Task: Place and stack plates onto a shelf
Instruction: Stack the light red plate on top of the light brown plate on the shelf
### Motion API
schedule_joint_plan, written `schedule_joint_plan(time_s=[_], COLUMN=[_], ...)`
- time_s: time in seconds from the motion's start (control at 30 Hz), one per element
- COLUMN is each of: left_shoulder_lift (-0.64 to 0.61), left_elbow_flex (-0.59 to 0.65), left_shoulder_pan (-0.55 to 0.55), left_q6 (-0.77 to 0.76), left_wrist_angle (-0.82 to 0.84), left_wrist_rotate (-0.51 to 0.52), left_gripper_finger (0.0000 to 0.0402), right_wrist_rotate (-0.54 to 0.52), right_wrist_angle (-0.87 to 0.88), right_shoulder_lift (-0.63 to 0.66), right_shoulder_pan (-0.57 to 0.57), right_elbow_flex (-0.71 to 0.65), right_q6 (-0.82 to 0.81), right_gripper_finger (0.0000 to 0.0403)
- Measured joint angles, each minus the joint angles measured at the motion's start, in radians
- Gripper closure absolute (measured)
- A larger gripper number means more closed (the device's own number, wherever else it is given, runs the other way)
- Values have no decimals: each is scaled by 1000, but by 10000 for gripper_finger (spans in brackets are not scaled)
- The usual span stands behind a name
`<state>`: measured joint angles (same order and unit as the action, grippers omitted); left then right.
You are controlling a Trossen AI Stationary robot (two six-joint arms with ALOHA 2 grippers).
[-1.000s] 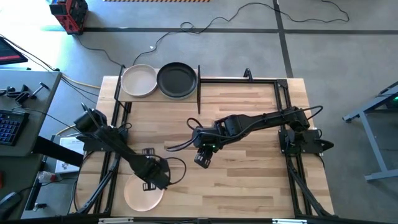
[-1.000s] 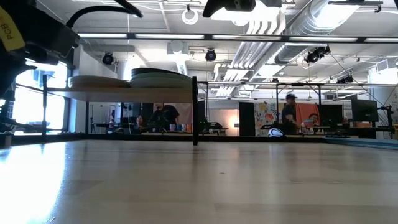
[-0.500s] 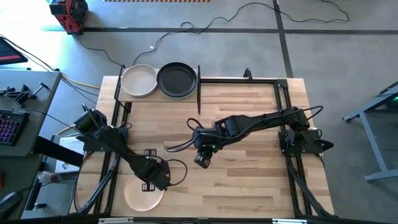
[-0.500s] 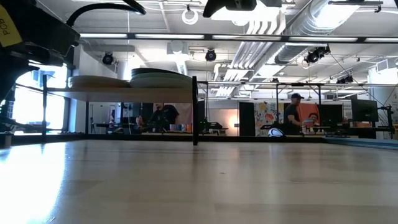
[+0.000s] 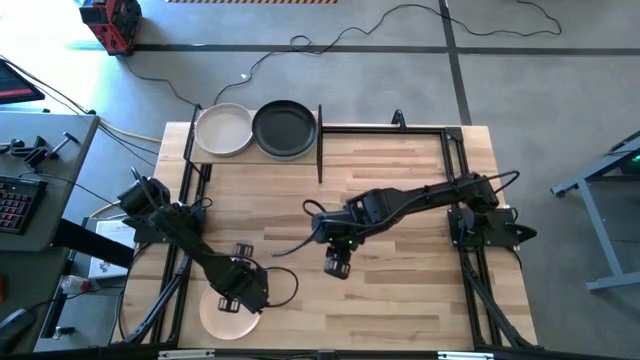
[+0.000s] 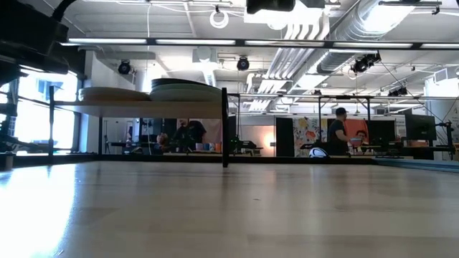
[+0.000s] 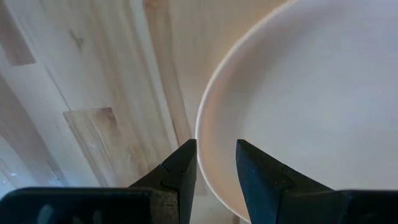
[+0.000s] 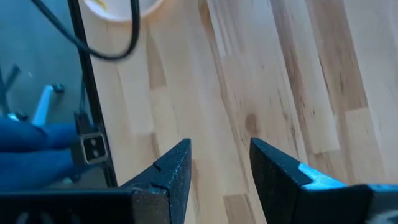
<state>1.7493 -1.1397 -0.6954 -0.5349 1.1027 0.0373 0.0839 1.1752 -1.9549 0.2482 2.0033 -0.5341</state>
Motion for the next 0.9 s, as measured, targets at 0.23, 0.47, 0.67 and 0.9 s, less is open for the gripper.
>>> schedule_joint_plan(time_s=[0.23, 0.47, 0.67, 0.9], left_shoulder_lift=[0, -1, -1, 3], left_elbow_flex=[0, 0, 0, -1], left_shoulder_pan=[4, 42, 70, 76], left_q6=[79, 127, 153, 154], left_wrist_angle=[0, -4, -24, -83], left_wrist_rotate=[-1, -41, -52, -44], left_gripper_finger=[300, 300, 300, 300], right_wrist_rotate=[-15, -51, -54, -54], right_wrist_angle=[58, 63, 63, 63], right_shoulder_lift=[0, 0, 0, 0], right_shoulder_pan=[35, 67, 74, 73], right_elbow_flex=[0, 0, 0, 0], right_q6=[62, 72, 72, 72], right_gripper_finger=[261, 261, 261, 261])
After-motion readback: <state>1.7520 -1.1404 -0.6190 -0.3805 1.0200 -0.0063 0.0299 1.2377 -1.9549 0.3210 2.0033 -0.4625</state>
